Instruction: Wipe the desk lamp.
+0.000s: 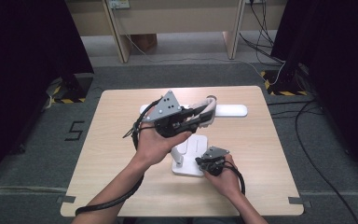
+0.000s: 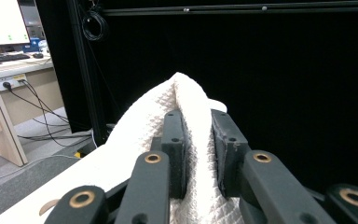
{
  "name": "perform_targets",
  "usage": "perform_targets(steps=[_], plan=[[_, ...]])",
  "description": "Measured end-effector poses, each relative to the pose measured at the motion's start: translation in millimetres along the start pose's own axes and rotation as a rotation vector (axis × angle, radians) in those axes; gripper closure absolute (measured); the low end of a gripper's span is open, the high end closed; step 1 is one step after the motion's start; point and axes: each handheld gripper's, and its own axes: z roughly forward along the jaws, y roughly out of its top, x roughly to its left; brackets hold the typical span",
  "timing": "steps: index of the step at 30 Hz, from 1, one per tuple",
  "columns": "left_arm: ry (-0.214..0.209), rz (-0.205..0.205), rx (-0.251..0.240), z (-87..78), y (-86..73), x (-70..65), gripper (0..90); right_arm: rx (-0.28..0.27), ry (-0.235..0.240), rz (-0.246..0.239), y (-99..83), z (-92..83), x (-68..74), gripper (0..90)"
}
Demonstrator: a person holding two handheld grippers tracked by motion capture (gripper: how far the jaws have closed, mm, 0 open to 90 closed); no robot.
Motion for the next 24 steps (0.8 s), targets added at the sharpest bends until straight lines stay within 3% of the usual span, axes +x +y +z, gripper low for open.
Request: perform_targets(steps=[24], plan=[[-0.013, 0.004, 0.011, 9.4, 2.3, -4.9, 76.7, 0.000, 0.001, 0.002, 0.0, 0.0, -0.1, 90.0]])
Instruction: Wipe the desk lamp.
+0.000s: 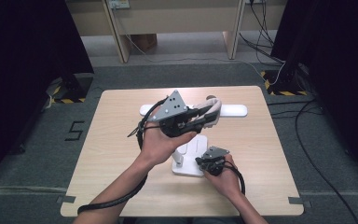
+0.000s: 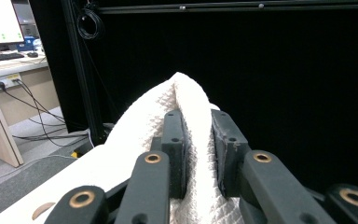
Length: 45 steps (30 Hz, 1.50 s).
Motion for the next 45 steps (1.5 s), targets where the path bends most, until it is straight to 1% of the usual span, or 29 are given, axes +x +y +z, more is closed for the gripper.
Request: perform_targets(steps=[17, 45], plan=[[-0.011, 0.008, 0.008, 8.3, 1.2, -4.7, 76.8, 0.000, -0.001, -0.003, 0.0, -0.1, 0.1, 90.0], [-0.025, 0.007, 0.014, 20.8, 3.8, -11.2, 76.7, -0.001, 0.000, -0.003, -0.2, -0.1, 0.0, 90.0]])
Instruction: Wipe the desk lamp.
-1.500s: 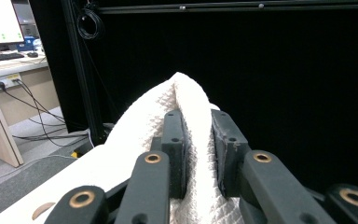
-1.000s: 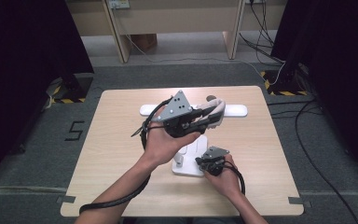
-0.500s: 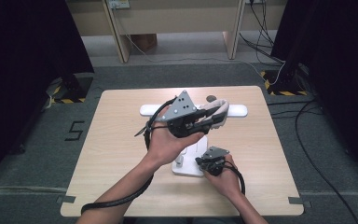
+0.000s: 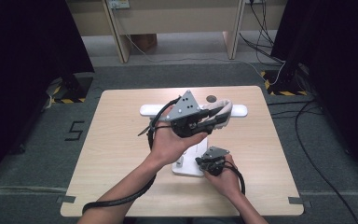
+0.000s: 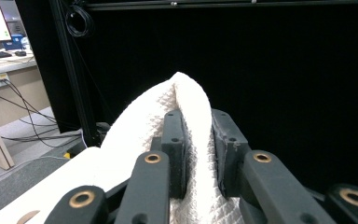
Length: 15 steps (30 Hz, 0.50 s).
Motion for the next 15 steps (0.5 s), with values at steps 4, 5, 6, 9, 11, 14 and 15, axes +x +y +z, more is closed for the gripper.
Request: perform_targets(steps=[4, 5, 6, 9, 11, 14, 15], plan=[[-0.002, -0.001, 0.003, 2.0, 0.7, -0.5, 76.7, -0.001, 0.000, -0.003, 0.0, 0.1, -0.3, 90.0], [-0.003, -0.002, 0.003, 2.6, 0.8, -0.8, 76.7, -0.001, 0.000, -0.002, 0.0, 0.0, -0.2, 90.0], [-0.004, -0.001, 0.004, 3.3, 1.0, -0.9, 76.7, -0.001, 0.000, -0.002, 0.0, 0.0, -0.2, 90.0], [-0.004, 0.000, 0.006, 4.6, 1.2, -1.3, 76.7, -0.001, -0.001, -0.003, 0.0, 0.0, -0.1, 90.0], [-0.006, 0.000, 0.006, 5.5, 1.6, -1.6, 76.7, 0.000, -0.001, -0.003, 0.0, 0.0, -0.1, 90.0], [-0.007, 0.000, 0.007, 6.9, 2.2, -2.1, 76.7, -0.001, 0.000, -0.002, 0.0, 0.0, -0.1, 90.0], [-0.007, 0.000, 0.007, 7.4, 2.2, -2.2, 76.7, -0.001, 0.000, -0.003, 0.0, 0.0, -0.1, 90.0]])
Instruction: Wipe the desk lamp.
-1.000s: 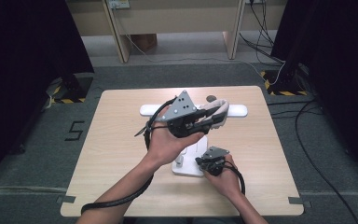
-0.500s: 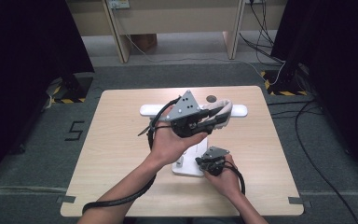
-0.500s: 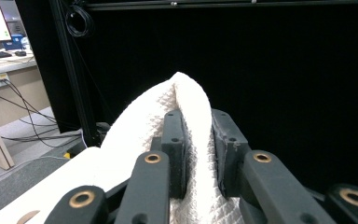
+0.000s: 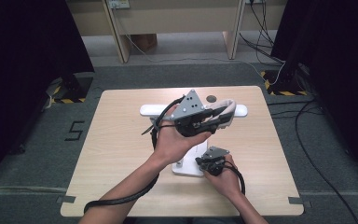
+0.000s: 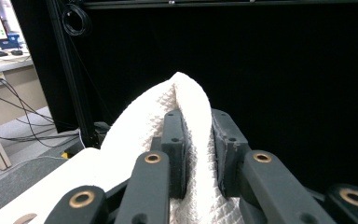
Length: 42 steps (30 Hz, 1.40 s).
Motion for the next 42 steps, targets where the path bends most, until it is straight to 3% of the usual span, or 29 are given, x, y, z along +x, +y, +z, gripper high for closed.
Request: perform_targets(steps=[42], plan=[[-0.039, -0.004, 0.033, 31.6, 5.2, -11.5, 76.7, -0.001, -0.001, -0.006, -0.3, 0.0, -0.1, 90.0]])
